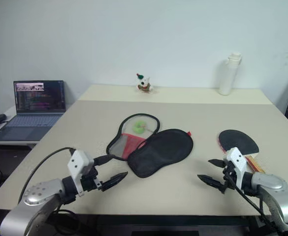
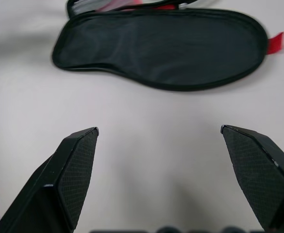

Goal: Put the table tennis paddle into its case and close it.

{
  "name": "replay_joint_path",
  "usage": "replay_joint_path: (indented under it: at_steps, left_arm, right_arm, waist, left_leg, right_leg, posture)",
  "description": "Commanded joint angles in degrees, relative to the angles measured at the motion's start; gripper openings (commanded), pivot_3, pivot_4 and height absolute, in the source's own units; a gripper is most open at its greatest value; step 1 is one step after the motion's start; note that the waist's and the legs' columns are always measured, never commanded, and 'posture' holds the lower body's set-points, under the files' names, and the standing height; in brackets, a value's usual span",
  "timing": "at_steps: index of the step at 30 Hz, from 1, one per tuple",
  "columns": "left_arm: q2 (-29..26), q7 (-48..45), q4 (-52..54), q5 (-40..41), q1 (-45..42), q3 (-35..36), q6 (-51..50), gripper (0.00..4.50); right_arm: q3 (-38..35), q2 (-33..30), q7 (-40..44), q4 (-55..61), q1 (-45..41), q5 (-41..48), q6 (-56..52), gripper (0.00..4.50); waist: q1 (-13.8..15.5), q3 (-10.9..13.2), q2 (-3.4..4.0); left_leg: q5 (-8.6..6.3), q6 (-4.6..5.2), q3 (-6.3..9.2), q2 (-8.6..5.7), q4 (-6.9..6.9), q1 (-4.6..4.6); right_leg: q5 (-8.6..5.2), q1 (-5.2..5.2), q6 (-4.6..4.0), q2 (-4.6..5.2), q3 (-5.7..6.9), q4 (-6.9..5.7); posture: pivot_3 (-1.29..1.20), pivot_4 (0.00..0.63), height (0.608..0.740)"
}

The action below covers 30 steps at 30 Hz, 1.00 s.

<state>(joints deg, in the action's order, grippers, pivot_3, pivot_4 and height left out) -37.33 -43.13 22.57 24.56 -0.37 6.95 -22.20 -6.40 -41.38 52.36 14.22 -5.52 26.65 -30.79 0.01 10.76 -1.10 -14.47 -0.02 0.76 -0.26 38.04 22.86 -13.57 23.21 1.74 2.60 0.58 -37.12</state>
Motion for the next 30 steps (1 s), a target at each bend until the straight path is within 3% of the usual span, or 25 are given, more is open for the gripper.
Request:
replay_joint_path:
  at_steps: [1,6,13,17,20,25,30]
  left_arm:
    - [0.58,-0.52,-1.18,-1.15,-1.87,-0.35,2.96,4.50]
    - [1.10,-2.93,-6.27,-1.06,-5.08,-1.10,5.39,4.50]
    - [-0.52,-10.28,-14.28,-0.19,-11.27,-1.36,7.25,4.50]
    - [-2.34,-14.21,-17.25,0.34,-13.27,-0.90,7.17,4.50]
    - [-3.50,-16.72,-22.00,-0.75,-15.67,-1.74,7.92,4.50]
    - [-3.90,-19.71,-30.14,-3.24,-21.58,-2.85,11.42,4.50]
    - [-4.02,-21.67,-33.76,-4.46,-24.98,-3.09,13.23,4.50]
  right_arm:
    - [0.19,-1.28,0.66,1.61,-1.51,0.14,-0.02,4.44]
    - [-0.70,-1.18,-0.10,2.89,-1.60,1.54,-1.06,4.44]
    - [1.58,3.51,-5.48,8.49,-3.42,8.10,-11.38,4.44]
    - [6.40,9.60,-11.28,8.50,-6.54,6.99,-14.87,4.44]
    - [10.44,16.45,-21.02,3.81,-11.51,2.88,-20.45,4.44]
    - [11.83,25.40,-30.13,-3.91,-18.62,0.04,-26.65,4.44]
    - [14.17,30.79,-31.89,-7.64,-21.87,-1.47,-26.80,4.44]
  waist:
    - [0.01,0.00,0.00]
    - [0.03,0.00,-0.01]
    - [-0.08,-0.01,-0.01]
    - [-0.24,-0.01,-0.02]
    - [-0.30,-0.01,-0.02]
    - [-0.09,-0.02,-0.02]
    - [-0.27,-0.04,-0.06]
  left_leg:
    - [0.00,0.00,0.00,0.00,0.01,-0.01]
    - [0.01,0.01,0.01,0.03,0.01,-0.03]
    - [0.01,0.01,0.01,0.06,0.00,-0.02]
    - [0.01,0.01,0.02,0.12,-0.01,-0.02]
    - [0.01,0.00,0.01,0.19,0.00,-0.03]
    - [0.04,-0.03,0.03,0.22,-0.02,0.00]
    - [0.03,-0.03,-0.01,0.21,-0.03,0.04]
  right_leg:
    - [0.00,0.00,0.00,0.00,0.00,0.00]
    - [-0.08,0.00,0.14,-0.08,0.02,-0.02]
    - [0.03,0.01,-0.05,-0.10,0.02,-0.01]
    - [0.04,0.02,-0.06,-0.19,0.02,-0.02]
    - [0.04,0.05,-0.07,-0.29,0.01,-0.04]
    - [0.12,0.10,-0.22,-0.34,0.04,-0.04]
    - [0.13,0.13,-0.21,-0.34,0.02,0.00]
  posture:
    - [0.00,0.150,0.740]
    - [0.00,0.150,0.740]
    - [0.00,0.150,0.740]
    - [0.00,0.150,0.740]
    - [0.00,0.150,0.740]
    - [0.00,0.150,0.740]
    - [0.00,0.150,0.740]
